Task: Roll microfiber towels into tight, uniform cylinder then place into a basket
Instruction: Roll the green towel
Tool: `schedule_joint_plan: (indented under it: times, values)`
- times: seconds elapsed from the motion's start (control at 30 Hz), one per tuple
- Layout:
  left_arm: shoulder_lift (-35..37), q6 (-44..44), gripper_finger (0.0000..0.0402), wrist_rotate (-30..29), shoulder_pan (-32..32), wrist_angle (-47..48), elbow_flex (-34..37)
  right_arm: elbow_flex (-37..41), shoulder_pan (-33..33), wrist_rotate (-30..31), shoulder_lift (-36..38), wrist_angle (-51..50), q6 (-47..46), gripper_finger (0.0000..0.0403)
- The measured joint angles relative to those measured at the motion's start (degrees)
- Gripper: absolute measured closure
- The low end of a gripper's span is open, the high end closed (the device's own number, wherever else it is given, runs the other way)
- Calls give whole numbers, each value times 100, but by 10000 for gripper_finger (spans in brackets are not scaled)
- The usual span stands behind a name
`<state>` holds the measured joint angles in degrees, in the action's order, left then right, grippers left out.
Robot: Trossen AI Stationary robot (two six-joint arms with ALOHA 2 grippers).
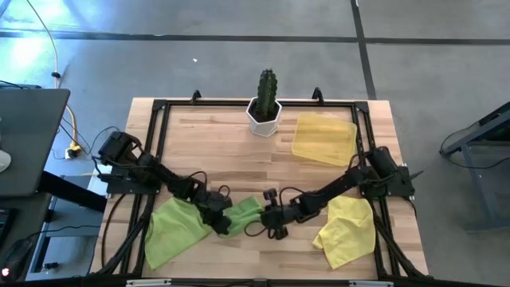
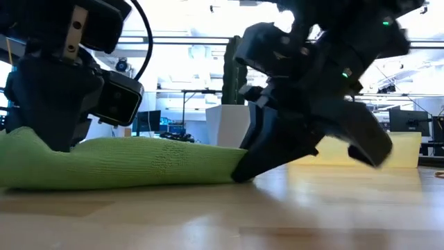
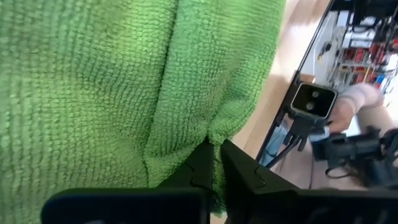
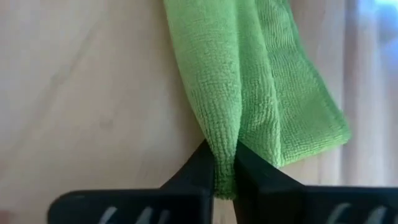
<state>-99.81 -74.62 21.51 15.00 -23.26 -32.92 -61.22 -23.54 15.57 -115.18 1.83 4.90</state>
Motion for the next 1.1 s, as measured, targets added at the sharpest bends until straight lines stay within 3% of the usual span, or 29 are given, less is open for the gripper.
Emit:
schedule_joint_plan:
  times: [0.27, 0.4, 0.47, 0.73, 0.87, 1.1]
  values:
    - [172, 1239, 330, 133, 17, 204, -2, -1, 427, -2596, -6, 112, -1718, 397]
    - [403, 2231, 312, -136, -3, 338, 6, 26, 664, -4020, -37, 336, -2638, 398]
    - [528, 2729, 311, -357, -3, 327, -11, 34, 756, -4413, -48, 408, -3019, 399]
    - [1363, 4450, 312, -894, 181, 431, -18, 24, 977, -4768, -33, 308, -4261, 399]
    - [1591, 5085, 310, -1615, 690, 400, -22, 23, 1053, -4865, -33, 303, -4515, 399]
    - [1515, 4667, 283, -3038, 1575, 524, -16, 23, 1118, -4866, -31, 299, -4561, 399]
